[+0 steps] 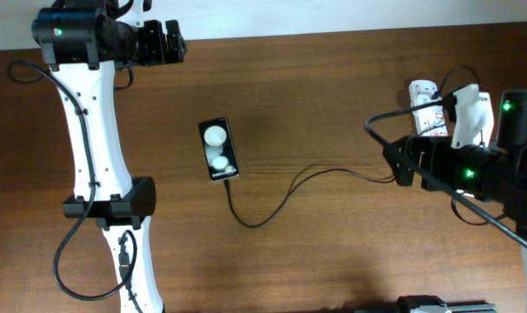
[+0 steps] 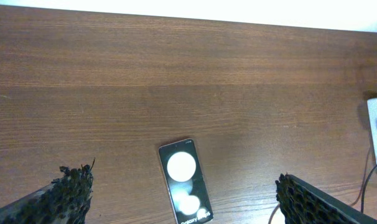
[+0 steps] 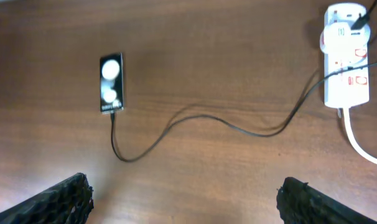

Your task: Plug charger to phone and switch on socket

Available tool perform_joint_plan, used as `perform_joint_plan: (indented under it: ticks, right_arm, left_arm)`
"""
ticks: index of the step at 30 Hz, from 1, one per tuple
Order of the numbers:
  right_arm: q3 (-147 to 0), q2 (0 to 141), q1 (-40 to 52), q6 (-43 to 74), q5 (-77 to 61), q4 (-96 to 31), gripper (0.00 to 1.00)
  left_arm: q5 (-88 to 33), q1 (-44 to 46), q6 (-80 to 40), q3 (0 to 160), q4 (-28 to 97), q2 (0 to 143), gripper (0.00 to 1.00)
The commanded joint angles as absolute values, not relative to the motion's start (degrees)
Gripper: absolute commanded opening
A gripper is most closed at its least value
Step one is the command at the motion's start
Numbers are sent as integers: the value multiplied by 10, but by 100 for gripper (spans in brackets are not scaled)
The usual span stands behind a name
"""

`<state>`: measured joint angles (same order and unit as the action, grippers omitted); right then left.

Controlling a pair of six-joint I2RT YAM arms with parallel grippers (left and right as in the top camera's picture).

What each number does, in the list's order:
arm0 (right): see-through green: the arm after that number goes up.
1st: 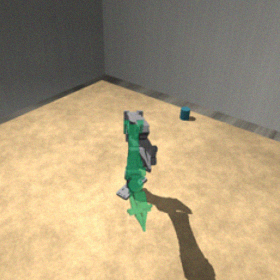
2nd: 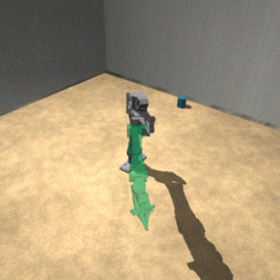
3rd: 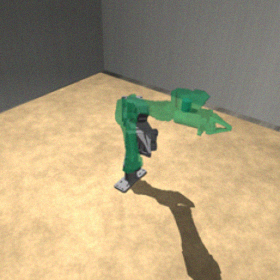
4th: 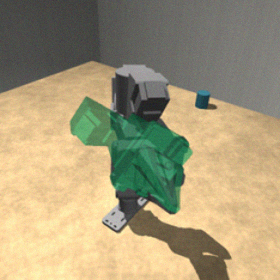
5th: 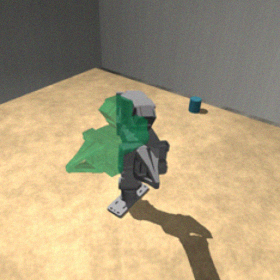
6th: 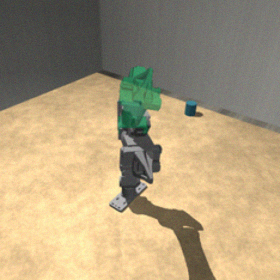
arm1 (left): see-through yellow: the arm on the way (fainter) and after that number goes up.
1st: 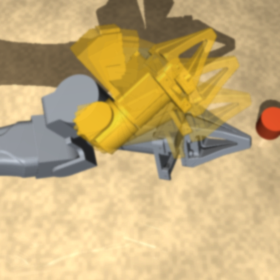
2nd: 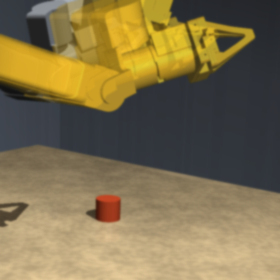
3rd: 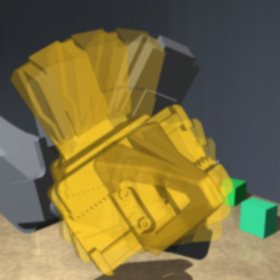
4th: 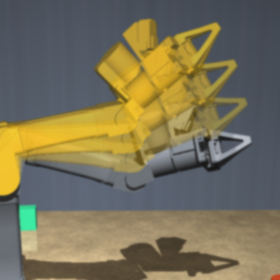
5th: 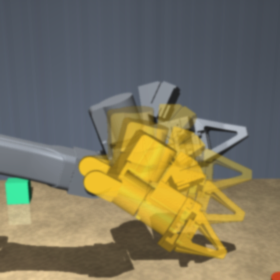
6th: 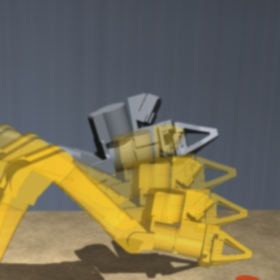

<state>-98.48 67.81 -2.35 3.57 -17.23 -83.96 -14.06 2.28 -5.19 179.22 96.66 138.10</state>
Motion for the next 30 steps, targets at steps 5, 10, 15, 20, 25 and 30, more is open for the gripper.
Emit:
perform_joint_plan:
  ticks: [5, 10, 15, 20, 25, 30]
  right_arm:
    - [-989, 682, -19, 17, -147, -847, 99]
    - [-984, 679, -19, 14, -112, -822, 99]
    - [-942, 640, -19, 12, -65, -744, 99]
    - [-842, 576, -19, -7, -64, -627, 99]
    - [-698, 497, -19, -7, -64, -488, 99]
    - [-572, 421, -19, -7, -63, -365, 99]
  left_arm:
    - [-137, 21, -51, 1797, 967, 1369, 99]
    - [-137, 21, -51, 1797, 967, 1369, 99]
    - [-137, 21, -51, 1797, 967, 1369, 99]
    - [-137, 21, -51, 1797, 967, 1369, 99]
    - [-137, 21, -51, 1797, 967, 1369, 99]
    - [-137, 21, -51, 1797, 967, 1369, 99]
